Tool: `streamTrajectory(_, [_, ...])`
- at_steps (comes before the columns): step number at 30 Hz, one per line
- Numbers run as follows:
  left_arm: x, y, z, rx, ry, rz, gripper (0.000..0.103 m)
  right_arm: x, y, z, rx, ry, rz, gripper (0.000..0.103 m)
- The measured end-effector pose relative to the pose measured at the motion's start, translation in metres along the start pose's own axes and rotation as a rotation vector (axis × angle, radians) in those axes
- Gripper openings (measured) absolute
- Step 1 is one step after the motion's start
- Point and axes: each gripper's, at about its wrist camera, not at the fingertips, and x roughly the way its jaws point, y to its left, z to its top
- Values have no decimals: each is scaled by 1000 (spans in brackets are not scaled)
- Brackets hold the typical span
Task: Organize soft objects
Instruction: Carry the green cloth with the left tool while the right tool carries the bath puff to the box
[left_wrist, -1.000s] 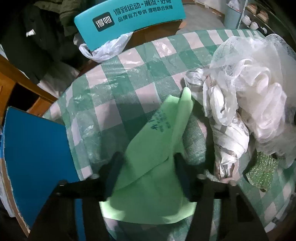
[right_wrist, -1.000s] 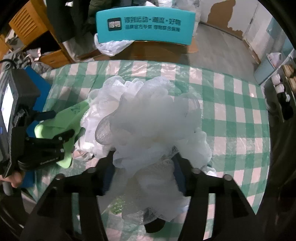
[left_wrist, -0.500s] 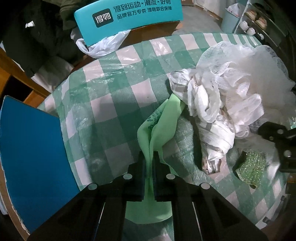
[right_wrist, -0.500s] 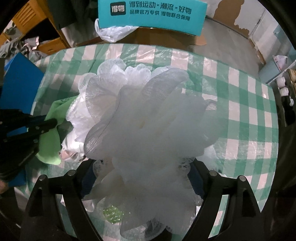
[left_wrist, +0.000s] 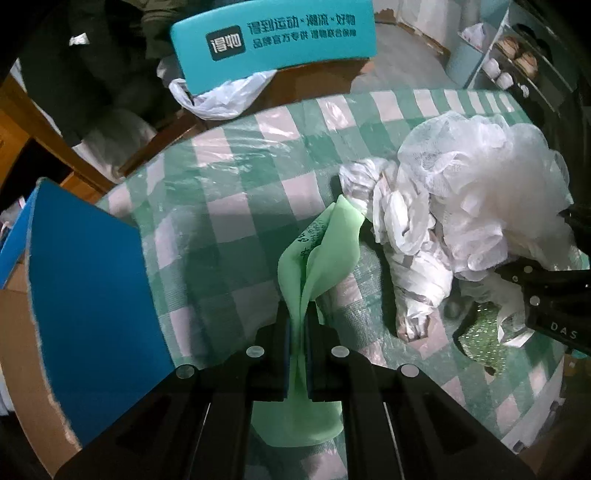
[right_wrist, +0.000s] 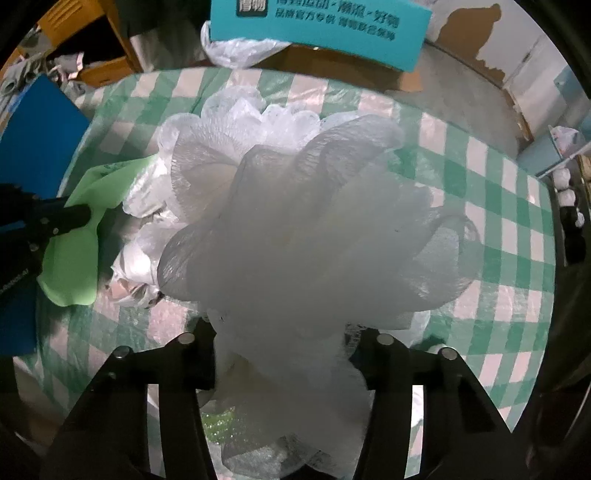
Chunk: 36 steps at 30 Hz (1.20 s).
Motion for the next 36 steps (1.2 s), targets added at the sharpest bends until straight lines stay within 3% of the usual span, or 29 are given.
streamTrajectory(14, [-56,11,-14,-13,-110,-8,6,-65,-16,-4,103,-153,29,45])
streamTrajectory(24, [-83,18,-21,-30,-158,8,6,-112,-3,-6,87,-272,58,45])
streamTrajectory(36, [-119,22,-33,-47,-215,11,6,-139,8,-12,66,-342,98,45])
